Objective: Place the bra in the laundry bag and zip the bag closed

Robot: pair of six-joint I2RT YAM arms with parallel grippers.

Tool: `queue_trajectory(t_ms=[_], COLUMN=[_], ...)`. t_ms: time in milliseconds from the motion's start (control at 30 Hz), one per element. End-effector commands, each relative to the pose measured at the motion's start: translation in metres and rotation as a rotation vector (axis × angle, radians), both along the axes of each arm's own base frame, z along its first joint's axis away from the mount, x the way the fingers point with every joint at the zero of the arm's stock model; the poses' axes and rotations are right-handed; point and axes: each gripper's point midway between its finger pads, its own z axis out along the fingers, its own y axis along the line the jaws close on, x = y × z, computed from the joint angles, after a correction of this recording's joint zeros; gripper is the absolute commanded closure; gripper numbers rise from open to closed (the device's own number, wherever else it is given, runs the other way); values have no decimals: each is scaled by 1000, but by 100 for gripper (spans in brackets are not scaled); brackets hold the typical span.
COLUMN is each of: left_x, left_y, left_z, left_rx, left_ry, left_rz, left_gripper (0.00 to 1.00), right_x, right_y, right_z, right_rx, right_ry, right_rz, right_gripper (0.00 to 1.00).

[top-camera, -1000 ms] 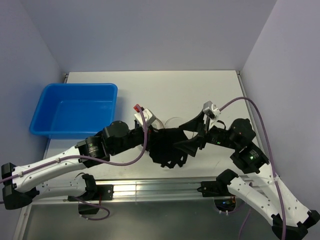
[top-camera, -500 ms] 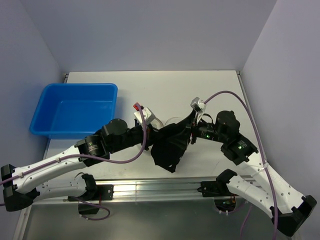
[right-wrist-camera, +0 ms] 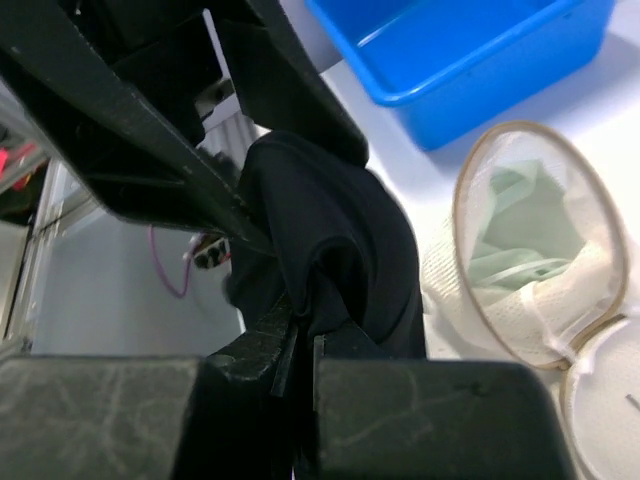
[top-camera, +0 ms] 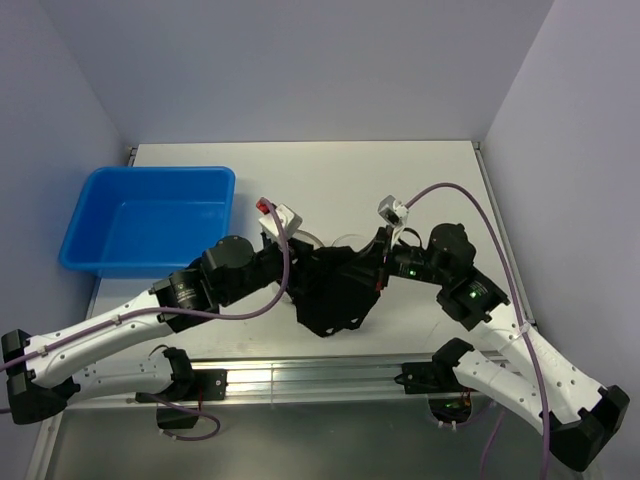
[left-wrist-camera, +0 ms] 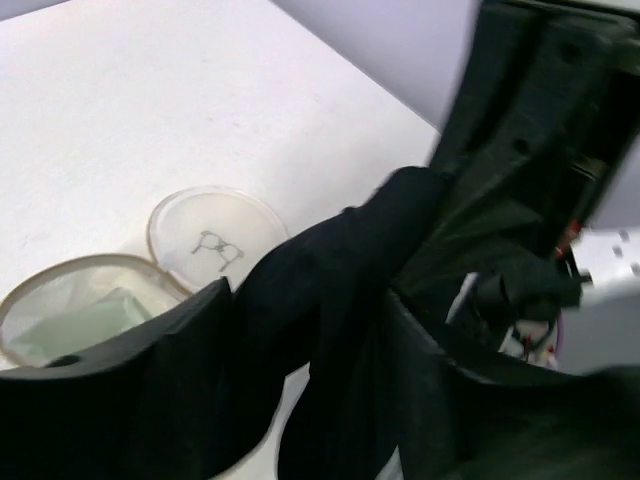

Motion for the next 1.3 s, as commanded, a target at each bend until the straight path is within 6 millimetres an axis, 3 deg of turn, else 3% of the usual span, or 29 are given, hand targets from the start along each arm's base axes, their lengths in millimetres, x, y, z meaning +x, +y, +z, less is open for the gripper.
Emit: queue_trajectory(t_ms=[0,100,233,267,367,400,533,733,900,1000,1133,1200,1267], left_x=[36,60,81,89,95,96,102,112,114,115,119,118,120], left_y=[22,53,98,112,128,129,124,101,91,87,86,82,82], left_z=[14,3,-16,-34,-56,-60,-89,-102,-100,-107,-116,-113,-113], left_rx=[-63,-101,-171,-173,-198,-203,-171,-163,-169,-157,-127,-149,-141], left_ry=[30,84,162,193,225,234,278,301,296,312,325,323,322], left_rz=[238,387,512,567,621,622,611,528,488,475,486,470,474], left_gripper=[32,27,31,32,33,33,33,34,34,37,48,55,67], right_x=[26,55,73,75,84,85,101,105,102,88,69,71,75], right_y=[-2,-12,-24,-26,-23,-22,-14,-15,-20,-21,-15,-15,-13], right_z=[36,62,99,108,111,116,102,88,67,68,73,66,56], right_rx=[98,140,188,199,184,179,111,36,22,48,84,76,62], right_ry=[-64,-82,-145,-169,-177,-198,-194,-227,-183,-192,-210,-201,-179], right_rz=[-144,-303,-418,-430,-437,-431,-423,-375,-345,-288,-190,-192,-186], right_gripper=[100,100,100,100,100,100,100,100,100,100,100,100,100])
